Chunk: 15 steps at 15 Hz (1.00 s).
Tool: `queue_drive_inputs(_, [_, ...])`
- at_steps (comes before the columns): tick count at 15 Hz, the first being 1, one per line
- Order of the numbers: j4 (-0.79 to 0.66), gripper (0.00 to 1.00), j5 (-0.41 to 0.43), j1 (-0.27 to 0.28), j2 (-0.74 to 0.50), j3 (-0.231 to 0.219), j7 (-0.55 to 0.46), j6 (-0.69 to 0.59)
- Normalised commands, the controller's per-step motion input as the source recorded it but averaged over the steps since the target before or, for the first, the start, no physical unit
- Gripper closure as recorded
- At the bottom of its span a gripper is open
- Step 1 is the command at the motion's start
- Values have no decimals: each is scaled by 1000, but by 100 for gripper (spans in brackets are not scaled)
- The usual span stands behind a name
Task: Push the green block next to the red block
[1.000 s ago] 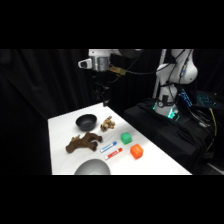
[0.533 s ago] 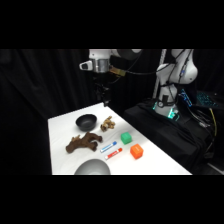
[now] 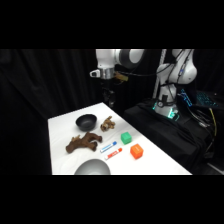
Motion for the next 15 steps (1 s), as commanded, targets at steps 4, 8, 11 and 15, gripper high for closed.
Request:
queue_drive_inputs(4, [-429, 0, -20, -42, -105, -37, -163, 532])
queue_drive_inputs(8, [-262, 0, 39, -45, 114, -61, -279, 547])
queue_drive_inputs(11, [-99, 0, 105, -39, 312, -34, -285, 508])
queue_drive_inputs(15, [50, 0, 143, -30, 426, 60, -207, 434])
